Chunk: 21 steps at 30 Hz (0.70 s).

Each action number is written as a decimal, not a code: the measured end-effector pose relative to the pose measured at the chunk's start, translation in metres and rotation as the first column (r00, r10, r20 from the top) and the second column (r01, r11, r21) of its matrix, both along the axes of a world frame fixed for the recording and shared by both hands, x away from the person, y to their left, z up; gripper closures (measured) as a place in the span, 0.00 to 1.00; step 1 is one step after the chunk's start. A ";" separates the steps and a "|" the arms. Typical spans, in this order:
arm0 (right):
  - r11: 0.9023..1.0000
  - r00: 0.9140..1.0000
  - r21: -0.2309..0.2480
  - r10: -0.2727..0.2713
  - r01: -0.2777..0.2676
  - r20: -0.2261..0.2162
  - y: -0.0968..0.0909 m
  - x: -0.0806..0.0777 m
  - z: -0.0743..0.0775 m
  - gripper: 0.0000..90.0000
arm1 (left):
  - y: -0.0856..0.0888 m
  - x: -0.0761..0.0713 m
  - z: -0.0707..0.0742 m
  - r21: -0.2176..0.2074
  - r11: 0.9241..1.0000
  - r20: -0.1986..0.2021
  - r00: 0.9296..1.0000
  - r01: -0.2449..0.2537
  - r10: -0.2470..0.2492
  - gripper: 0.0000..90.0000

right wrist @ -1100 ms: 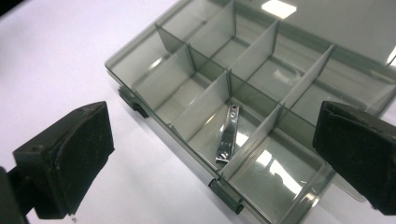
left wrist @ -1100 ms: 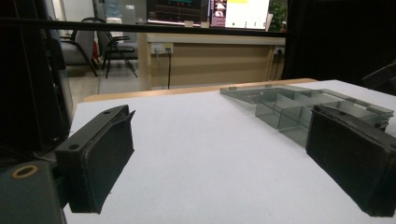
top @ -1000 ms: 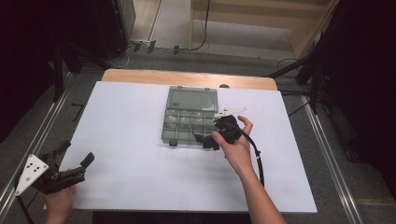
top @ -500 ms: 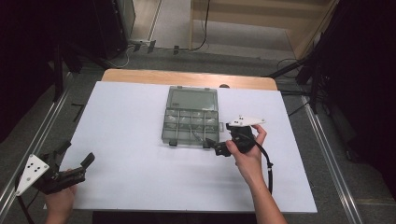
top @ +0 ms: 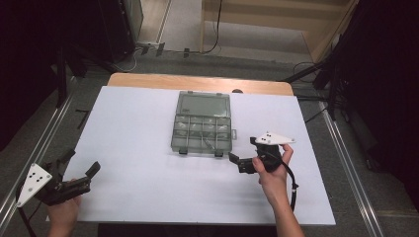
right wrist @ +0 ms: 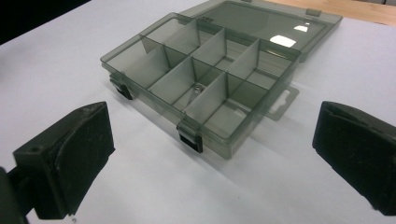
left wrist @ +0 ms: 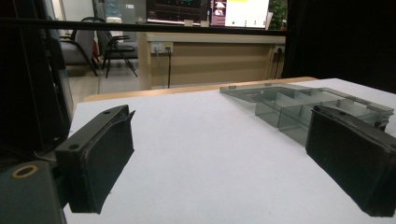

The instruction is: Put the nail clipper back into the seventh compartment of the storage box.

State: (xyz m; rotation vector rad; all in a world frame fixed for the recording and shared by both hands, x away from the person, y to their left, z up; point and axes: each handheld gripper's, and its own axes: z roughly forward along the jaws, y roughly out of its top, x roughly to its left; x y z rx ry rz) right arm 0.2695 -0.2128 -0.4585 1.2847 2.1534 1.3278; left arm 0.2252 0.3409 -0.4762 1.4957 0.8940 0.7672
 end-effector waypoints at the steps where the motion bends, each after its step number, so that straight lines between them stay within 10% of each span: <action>1: 1.000 1.000 0.002 -0.007 0.007 0.002 -0.004 -0.003 -0.002 0.00 | 0.000 0.000 0.000 0.001 1.000 0.000 1.000 0.000 0.000 0.08; 21: 0.998 0.996 0.010 -0.060 0.059 0.063 -0.041 -0.040 -0.019 0.00 | 0.000 0.000 0.000 0.002 1.000 -0.001 1.000 -0.001 0.001 0.08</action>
